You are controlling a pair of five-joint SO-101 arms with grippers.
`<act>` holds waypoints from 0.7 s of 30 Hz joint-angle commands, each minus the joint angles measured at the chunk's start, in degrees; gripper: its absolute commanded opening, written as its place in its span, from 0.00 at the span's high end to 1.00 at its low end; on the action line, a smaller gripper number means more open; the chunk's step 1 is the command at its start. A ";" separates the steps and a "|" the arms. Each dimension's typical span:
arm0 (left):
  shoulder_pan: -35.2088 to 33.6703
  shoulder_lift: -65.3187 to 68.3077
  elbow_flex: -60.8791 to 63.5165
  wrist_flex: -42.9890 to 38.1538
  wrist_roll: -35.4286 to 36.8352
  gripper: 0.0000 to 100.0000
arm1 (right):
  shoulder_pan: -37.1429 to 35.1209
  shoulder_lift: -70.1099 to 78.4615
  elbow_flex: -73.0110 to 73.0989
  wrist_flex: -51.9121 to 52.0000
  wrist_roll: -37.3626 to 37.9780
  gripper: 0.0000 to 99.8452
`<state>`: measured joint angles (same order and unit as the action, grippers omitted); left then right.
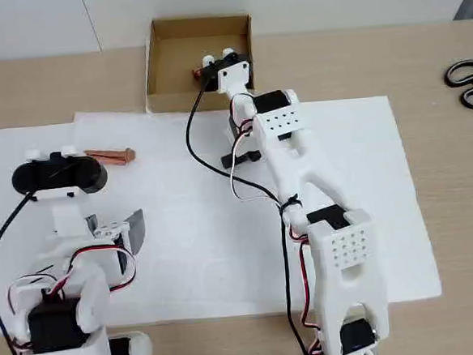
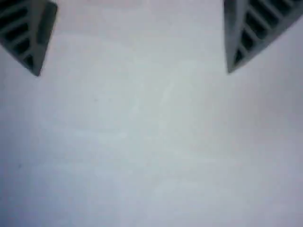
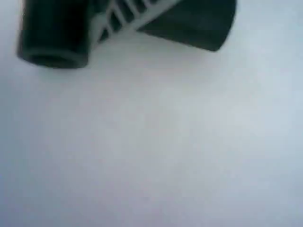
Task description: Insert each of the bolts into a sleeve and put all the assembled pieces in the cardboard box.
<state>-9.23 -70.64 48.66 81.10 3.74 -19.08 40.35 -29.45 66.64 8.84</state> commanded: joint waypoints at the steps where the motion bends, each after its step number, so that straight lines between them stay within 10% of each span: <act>1: -0.18 -0.26 -0.13 -1.41 0.00 0.76 | 0.48 0.40 -0.09 -0.22 0.35 0.79; 12: -0.18 -0.35 -0.13 -1.41 0.00 0.76 | 0.84 0.92 -0.09 1.45 0.35 0.79; 21: -0.18 -0.53 -0.13 -1.41 0.00 0.76 | 1.89 0.92 -0.09 1.45 0.35 0.99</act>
<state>-9.23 -70.64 48.66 81.10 3.74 -17.67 41.49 -29.45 66.99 8.92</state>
